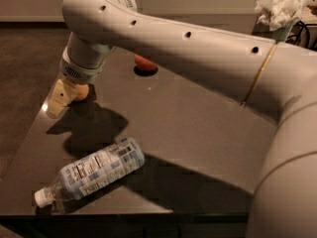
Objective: Move orange near apple
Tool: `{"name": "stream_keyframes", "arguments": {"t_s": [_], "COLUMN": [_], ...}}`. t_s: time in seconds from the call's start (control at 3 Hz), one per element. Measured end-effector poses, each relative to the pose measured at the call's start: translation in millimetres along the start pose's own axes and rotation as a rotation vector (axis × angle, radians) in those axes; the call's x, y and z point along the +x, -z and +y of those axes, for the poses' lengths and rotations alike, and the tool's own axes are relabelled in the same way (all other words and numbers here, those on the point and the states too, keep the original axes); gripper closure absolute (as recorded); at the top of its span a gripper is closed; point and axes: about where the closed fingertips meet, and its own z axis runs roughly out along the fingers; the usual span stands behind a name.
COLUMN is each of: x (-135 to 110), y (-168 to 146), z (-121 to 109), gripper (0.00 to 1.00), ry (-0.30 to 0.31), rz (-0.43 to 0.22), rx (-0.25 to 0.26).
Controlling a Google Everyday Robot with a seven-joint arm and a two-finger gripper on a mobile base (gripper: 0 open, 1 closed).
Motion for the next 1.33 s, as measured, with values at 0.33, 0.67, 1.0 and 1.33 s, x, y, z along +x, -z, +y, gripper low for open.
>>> {"name": "stream_keyframes", "arguments": {"t_s": [0.33, 0.67, 1.0, 1.33], "x": [-3, -1, 0, 8], "y": [-7, -8, 0, 30], "z": [-12, -23, -30, -41], "gripper": [0.13, 0.37, 0.59, 0.83], "ry": [0.003, -0.006, -0.006, -0.019], "rz": [0.008, 0.01, -0.011, -0.042], "rx": [0.013, 0.019, 0.02, 0.027]}}
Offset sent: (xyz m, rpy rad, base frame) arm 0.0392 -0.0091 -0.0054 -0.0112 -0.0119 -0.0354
